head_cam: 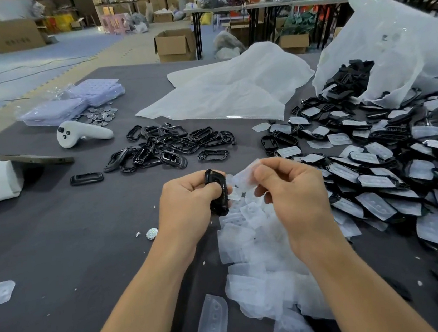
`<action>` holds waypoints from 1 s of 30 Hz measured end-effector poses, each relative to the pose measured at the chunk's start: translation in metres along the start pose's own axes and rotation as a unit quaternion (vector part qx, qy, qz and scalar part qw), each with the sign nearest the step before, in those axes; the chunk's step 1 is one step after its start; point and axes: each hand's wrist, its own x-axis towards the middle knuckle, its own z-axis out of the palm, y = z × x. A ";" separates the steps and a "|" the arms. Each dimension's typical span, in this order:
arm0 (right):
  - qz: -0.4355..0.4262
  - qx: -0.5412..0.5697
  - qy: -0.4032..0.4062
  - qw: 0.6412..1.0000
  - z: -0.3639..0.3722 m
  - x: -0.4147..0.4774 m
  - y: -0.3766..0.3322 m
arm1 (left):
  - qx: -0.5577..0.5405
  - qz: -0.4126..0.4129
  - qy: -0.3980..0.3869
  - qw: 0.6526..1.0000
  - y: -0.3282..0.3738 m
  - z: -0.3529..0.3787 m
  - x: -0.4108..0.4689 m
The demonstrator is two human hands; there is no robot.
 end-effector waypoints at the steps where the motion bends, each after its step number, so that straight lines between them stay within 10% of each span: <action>1: 0.005 0.018 -0.024 1.000 -0.002 0.001 -0.002 | 0.002 -0.004 0.006 1.000 0.000 0.000 0.001; 6: 0.046 0.012 -0.162 0.986 -0.009 -0.001 -0.006 | 0.027 0.002 -0.064 0.998 -0.003 -0.002 -0.001; 30: -0.194 -0.262 0.068 0.943 0.010 -0.013 0.013 | -0.044 -0.003 -0.273 0.961 0.002 -0.003 -0.009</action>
